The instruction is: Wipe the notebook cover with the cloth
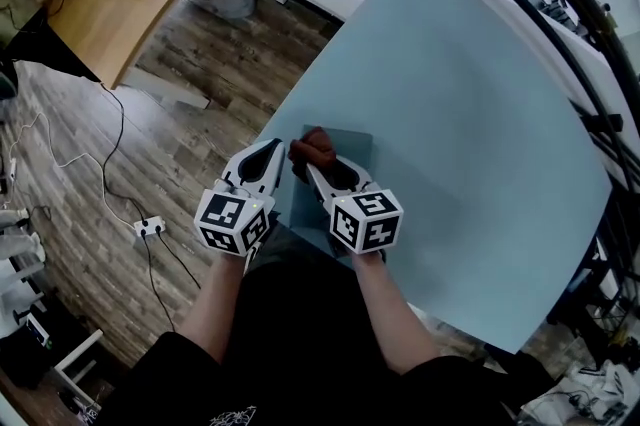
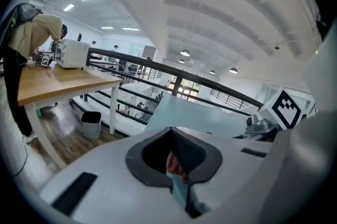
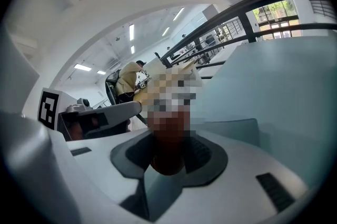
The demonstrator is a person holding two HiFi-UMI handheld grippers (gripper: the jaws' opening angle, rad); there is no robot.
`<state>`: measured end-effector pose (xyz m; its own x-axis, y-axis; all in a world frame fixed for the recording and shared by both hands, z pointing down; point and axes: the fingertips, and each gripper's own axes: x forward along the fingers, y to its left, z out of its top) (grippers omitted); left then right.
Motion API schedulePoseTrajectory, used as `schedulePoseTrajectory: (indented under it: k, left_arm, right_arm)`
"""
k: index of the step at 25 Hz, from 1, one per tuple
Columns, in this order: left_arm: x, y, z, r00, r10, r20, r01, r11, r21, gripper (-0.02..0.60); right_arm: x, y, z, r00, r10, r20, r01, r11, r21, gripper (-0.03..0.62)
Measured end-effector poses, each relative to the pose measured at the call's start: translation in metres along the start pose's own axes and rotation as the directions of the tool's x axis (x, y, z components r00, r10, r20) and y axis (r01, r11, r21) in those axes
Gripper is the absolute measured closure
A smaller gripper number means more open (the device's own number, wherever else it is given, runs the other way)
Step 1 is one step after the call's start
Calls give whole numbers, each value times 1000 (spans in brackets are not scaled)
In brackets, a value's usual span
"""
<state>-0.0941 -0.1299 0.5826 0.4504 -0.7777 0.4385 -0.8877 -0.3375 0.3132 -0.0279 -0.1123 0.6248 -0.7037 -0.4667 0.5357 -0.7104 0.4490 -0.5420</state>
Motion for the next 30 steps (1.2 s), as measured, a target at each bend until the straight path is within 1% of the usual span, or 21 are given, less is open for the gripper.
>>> schedulePoseTrajectory:
  k: [6,11,14,19,30]
  left_arm:
    - [-7,7,-2,1000,5,-2,-5,1000,-3,574]
    - [-5,10,-6,1000,1,-8,-1,1000,-1,574]
    - [-3,9,-5,1000,-10,-13,10,1000,0,574]
    - [5,3,-5,999,-32,-21,33,999,4,574]
    - [19,-24,-10,994,-93,-51,94,995,33,574]
  right_arm:
    - [14,15,-13,999,22,-50,-22,1000,-13,462]
    - [19,4,-27,995,-34,-96,29,998,-48,462]
    - [17,-1,-27,993,-55,-108,50,998,-49,462]
    - [8,-10,-26,991,-85,-105,80,996,-51,462]
    - [-23,-45,-30,983,-160,-88,161,987,8,462]
